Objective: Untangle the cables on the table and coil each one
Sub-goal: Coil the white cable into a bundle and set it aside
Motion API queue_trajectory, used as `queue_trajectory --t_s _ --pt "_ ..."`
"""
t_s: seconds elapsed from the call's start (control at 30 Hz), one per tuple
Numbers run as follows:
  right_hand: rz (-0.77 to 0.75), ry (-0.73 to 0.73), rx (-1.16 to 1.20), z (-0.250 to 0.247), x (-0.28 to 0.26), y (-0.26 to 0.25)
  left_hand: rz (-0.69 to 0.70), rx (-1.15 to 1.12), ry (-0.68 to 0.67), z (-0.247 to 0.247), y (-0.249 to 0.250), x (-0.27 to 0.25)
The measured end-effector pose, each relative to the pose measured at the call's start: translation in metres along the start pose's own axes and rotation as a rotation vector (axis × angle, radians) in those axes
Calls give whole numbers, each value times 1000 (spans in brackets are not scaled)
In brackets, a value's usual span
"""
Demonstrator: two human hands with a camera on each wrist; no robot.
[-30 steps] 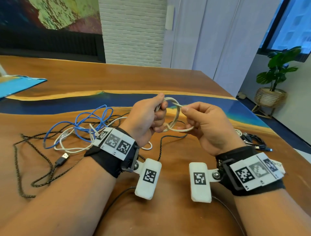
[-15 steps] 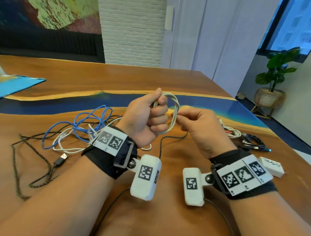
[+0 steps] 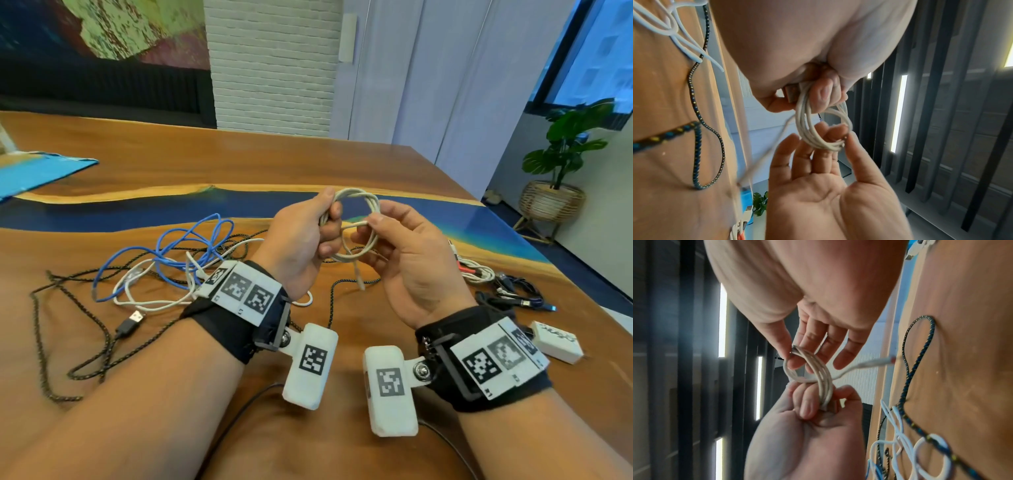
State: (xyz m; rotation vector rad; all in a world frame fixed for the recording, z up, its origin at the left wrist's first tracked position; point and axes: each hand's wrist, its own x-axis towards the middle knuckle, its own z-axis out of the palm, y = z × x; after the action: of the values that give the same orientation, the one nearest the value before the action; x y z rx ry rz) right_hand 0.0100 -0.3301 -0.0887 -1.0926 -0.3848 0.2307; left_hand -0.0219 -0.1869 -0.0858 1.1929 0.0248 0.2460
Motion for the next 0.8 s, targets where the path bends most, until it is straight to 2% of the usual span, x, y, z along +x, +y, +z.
queue_trajectory --t_s 0.1,0.17,0.27,0.43,0.53,0.63,0.73,0.8 --pt "95 -95 219 2 -1 -4 -12 26 6 1 -2 0" --pt "134 -148 231 0 -1 -4 -13 44 0 2 -2 -1" --pt "100 -167 -4 -2 1 -1 1 24 13 0 0 -1" --pt "12 19 -349 -7 7 12 36 27 -6 0 4 -2" --pt "6 67 -476 -11 9 11 100 79 -19 2 3 -3" --pt "71 34 -361 -8 6 6 147 64 18 1 4 -1" --pt "114 -32 -193 -5 4 4 140 -117 70 0 6 -1" --pt "129 -60 -168 -6 4 1 159 -228 101 -1 7 -1"
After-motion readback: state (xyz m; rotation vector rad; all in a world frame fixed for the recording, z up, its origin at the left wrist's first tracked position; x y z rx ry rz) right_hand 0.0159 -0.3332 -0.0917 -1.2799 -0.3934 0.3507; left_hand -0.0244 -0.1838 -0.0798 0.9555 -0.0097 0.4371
